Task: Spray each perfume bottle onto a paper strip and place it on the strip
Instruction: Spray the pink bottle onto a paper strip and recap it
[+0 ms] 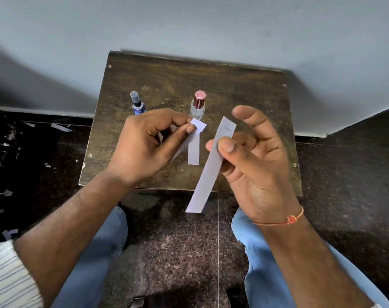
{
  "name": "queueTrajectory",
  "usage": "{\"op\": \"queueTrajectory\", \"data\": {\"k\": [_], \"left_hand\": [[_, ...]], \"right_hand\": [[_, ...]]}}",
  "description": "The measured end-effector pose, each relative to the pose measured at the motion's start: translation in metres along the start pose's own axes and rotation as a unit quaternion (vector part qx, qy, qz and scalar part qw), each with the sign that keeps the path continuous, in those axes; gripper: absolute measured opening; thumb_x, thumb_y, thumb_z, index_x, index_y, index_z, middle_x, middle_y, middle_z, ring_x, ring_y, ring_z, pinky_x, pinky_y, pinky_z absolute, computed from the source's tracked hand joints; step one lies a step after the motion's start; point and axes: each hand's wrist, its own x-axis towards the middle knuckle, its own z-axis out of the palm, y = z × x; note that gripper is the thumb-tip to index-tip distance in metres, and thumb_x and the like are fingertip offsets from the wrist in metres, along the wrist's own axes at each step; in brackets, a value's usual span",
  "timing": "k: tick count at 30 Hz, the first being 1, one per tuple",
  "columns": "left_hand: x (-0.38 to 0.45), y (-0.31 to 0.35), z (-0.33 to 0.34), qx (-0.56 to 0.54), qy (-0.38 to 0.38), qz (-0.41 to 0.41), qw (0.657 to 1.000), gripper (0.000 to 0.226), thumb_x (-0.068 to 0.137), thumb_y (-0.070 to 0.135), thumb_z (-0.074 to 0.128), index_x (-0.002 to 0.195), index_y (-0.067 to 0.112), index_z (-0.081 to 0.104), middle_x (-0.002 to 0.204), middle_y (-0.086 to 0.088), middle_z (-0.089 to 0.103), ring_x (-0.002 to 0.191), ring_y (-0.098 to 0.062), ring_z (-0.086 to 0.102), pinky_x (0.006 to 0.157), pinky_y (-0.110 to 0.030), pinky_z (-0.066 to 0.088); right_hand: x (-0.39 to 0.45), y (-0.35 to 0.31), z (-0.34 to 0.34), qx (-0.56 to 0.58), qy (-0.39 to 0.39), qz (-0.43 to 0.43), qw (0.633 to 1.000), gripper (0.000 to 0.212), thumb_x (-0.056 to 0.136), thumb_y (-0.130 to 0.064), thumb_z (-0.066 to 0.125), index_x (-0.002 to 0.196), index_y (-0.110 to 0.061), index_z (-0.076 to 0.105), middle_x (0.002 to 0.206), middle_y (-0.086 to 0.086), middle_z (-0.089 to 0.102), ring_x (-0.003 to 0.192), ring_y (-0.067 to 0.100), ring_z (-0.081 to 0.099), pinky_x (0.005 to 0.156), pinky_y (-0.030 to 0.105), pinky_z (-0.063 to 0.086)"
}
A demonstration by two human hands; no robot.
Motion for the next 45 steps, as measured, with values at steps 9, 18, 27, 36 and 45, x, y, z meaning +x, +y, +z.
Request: {"op": "queueTrajectory", "data": {"k": [9,18,27,36,45], "left_hand": [[0.003,0.011,0.02,-0.242,-0.037,-0.115,0.963,0.019,0.1,0.008,0.074,0.112,0.02,0.065,0.082,0.003,0.071,0.071,-0.024,0.063,0.063,-0.035,0.047],[0.006,0.018,0.036,-0.283,-0.081,-0.151,0.944,0.028,0.101,0.004,0.072,0.121,0.022,0.078,0.096,-0.026,0.072,0.071,-0.042,0.053,0.069,-0.046,0.045],[0.005,0.023,0.045,-0.311,-0.152,-0.199,0.917,0.059,0.091,0.001,0.082,0.142,0.029,0.07,0.11,-0.04,0.062,0.083,-0.033,0.05,0.064,-0.034,0.048],[0.0,0.016,0.042,-0.285,-0.141,-0.219,0.922,0.067,0.089,-0.002,0.082,0.149,0.023,0.063,0.128,0.005,0.073,0.086,-0.02,0.061,0.062,-0.021,0.052],[0.0,0.016,0.033,-0.255,-0.132,-0.237,0.928,0.067,0.091,-0.002,0.082,0.151,0.019,0.062,0.13,0.022,0.069,0.085,-0.004,0.067,0.07,-0.039,0.056]], "right_hand": [[0.007,-0.057,-0.056,-0.054,0.05,-0.07,0.995,0.023,0.079,-0.019,0.085,0.1,-0.025,0.08,0.083,0.002,0.078,0.078,0.011,0.075,0.065,0.025,0.06],[0.005,-0.072,-0.141,-0.368,0.236,-0.019,0.899,0.024,0.099,-0.002,0.072,0.103,-0.024,0.078,0.085,-0.007,0.074,0.078,0.013,0.071,0.056,0.024,0.056],[0.02,-0.047,-0.17,-0.556,0.223,0.034,0.8,0.033,0.091,-0.016,0.084,0.122,-0.027,0.077,0.101,-0.009,0.08,0.089,0.018,0.077,0.067,0.037,0.064],[0.018,-0.058,-0.14,-0.703,0.086,-0.073,0.703,0.063,0.078,-0.003,0.08,0.136,-0.022,0.067,0.128,-0.003,0.059,0.093,-0.001,0.053,0.08,0.006,0.037],[0.02,-0.038,-0.12,-0.635,0.033,-0.033,0.771,0.031,0.083,-0.036,0.09,0.11,-0.026,0.079,0.109,-0.01,0.077,0.101,0.008,0.069,0.085,0.02,0.05]]}}
